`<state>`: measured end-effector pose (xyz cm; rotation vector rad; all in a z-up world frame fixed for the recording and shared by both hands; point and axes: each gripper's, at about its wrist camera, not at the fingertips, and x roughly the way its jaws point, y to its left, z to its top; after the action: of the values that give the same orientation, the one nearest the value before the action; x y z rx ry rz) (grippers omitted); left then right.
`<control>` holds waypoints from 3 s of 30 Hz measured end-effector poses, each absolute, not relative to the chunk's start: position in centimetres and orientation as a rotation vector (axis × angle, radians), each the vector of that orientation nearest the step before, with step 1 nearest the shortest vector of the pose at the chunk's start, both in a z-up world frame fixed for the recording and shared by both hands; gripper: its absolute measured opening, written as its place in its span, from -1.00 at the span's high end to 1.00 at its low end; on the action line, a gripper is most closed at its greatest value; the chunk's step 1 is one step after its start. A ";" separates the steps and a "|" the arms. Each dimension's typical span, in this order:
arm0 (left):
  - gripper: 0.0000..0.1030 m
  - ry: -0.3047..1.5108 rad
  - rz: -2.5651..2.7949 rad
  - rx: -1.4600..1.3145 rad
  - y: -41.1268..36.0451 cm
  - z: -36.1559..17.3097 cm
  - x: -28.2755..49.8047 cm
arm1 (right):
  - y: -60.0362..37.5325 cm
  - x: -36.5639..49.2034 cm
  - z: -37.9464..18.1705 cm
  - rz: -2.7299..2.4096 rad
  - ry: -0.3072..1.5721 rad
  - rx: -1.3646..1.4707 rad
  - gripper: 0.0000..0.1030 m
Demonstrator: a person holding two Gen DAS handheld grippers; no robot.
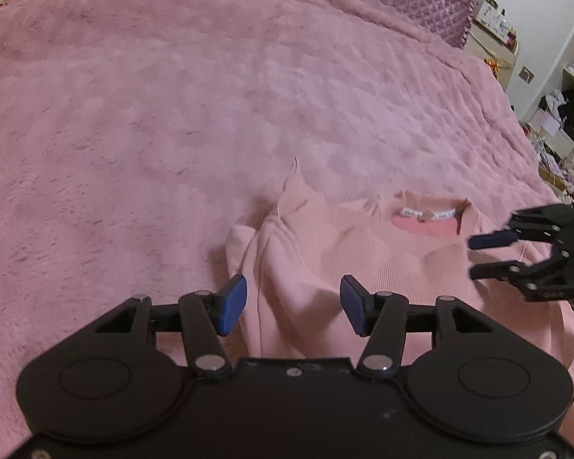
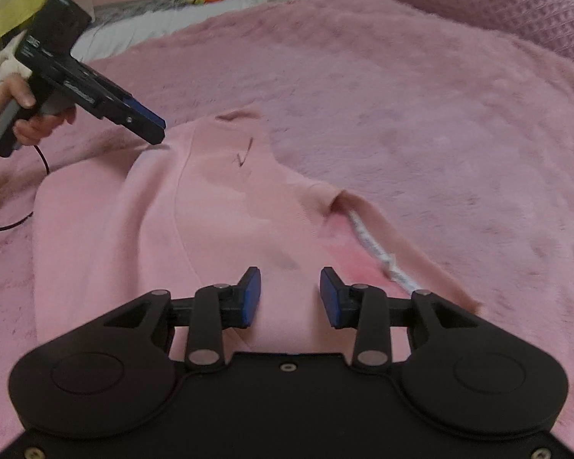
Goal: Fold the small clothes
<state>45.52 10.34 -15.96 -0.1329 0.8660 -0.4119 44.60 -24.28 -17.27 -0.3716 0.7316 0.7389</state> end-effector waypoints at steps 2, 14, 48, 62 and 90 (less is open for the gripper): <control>-0.10 0.872 -0.415 -0.128 10.4 -16.2 45.3 | -23.6 45.1 -17.7 0.741 0.729 -0.367 0.27; -0.11 0.890 -0.414 -0.162 10.7 -17.3 45.4 | -22.9 46.0 -17.6 0.773 0.785 -0.328 0.59; -0.13 0.911 -0.446 -0.178 11.2 -18.1 44.2 | -20.9 48.1 -17.1 0.862 0.796 -0.249 0.13; -0.13 0.911 -0.454 -0.183 11.0 -18.3 44.4 | -20.6 47.5 -16.9 0.884 0.751 -0.257 0.88; -0.14 0.767 -0.464 -0.286 7.5 -15.5 44.8 | -33.0 43.1 -13.1 0.419 0.692 -0.423 0.43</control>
<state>44.83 7.52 -15.48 -0.2860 0.7675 -0.4643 43.12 -33.05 -13.13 -0.4230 0.6922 0.4189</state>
